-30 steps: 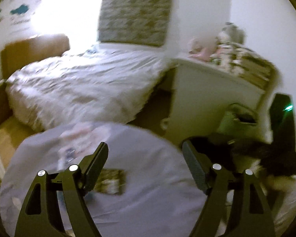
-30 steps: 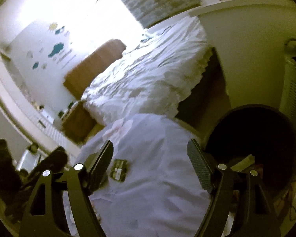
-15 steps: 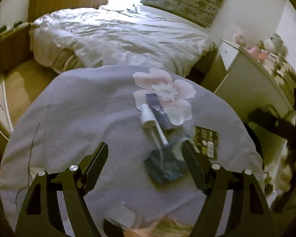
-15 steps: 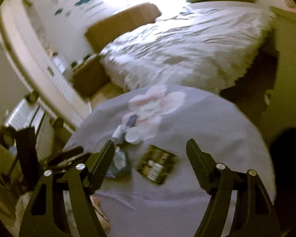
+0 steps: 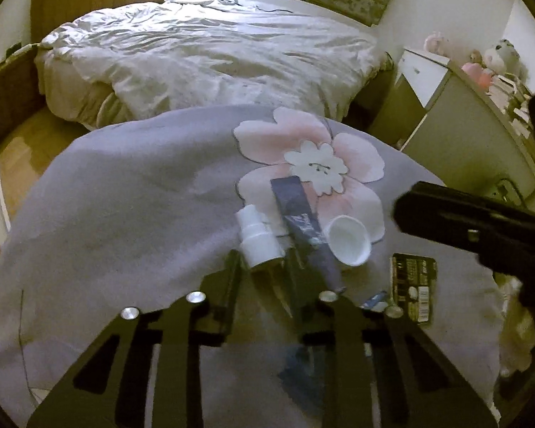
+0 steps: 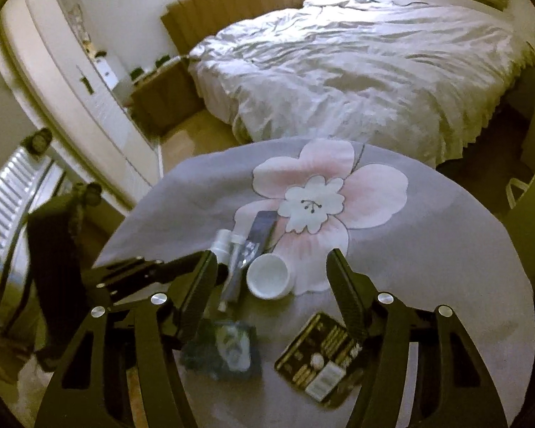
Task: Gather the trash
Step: 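Grasp the white spray bottle with the left tool while the right tool grasps the dark probiotics packet, then carry the spray bottle and packet over the black bin and open both tools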
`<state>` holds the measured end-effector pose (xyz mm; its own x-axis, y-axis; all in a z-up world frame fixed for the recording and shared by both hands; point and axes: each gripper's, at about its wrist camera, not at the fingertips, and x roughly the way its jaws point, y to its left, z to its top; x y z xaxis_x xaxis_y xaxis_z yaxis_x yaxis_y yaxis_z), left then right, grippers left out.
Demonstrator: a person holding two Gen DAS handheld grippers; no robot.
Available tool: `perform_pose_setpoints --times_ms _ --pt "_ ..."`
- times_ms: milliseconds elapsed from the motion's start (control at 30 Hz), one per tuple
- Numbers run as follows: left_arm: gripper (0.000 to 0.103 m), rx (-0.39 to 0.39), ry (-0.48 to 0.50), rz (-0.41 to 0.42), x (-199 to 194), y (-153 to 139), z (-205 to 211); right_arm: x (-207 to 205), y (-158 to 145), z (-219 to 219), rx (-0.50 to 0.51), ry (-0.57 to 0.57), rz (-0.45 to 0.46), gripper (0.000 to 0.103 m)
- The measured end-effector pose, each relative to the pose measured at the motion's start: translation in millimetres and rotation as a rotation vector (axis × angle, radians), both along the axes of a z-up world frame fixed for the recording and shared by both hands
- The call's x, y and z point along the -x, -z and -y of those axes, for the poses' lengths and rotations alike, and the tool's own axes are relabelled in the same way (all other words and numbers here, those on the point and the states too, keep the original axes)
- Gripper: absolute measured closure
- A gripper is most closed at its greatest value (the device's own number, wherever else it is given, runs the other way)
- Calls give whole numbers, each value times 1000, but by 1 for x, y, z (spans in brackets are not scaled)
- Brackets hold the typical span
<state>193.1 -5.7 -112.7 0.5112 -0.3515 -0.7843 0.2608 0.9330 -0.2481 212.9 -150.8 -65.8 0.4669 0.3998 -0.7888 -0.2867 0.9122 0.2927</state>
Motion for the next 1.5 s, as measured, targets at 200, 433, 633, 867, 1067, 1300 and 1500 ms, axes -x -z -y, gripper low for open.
perform_pose_setpoints --times_ms 200,433,633,867,1067,1300,1500 --pt "79 18 -34 12 3 2 -14 -25 23 -33 94 -65 -49 44" --pt "79 80 -103 28 10 -2 -41 -33 46 -71 279 -140 -35 58" --pt "79 117 -153 87 22 -22 -54 -34 36 -58 143 -112 -13 82" --pt "79 160 -172 193 39 -69 -58 3 -21 -21 -84 -42 116 82" --pt "79 154 -51 267 59 -112 -11 55 -63 34 -182 45 214 82" --pt "79 162 123 322 89 -141 77 115 -95 121 -207 200 315 82" --pt "79 158 281 346 114 -148 160 161 -104 201 -204 347 367 82"
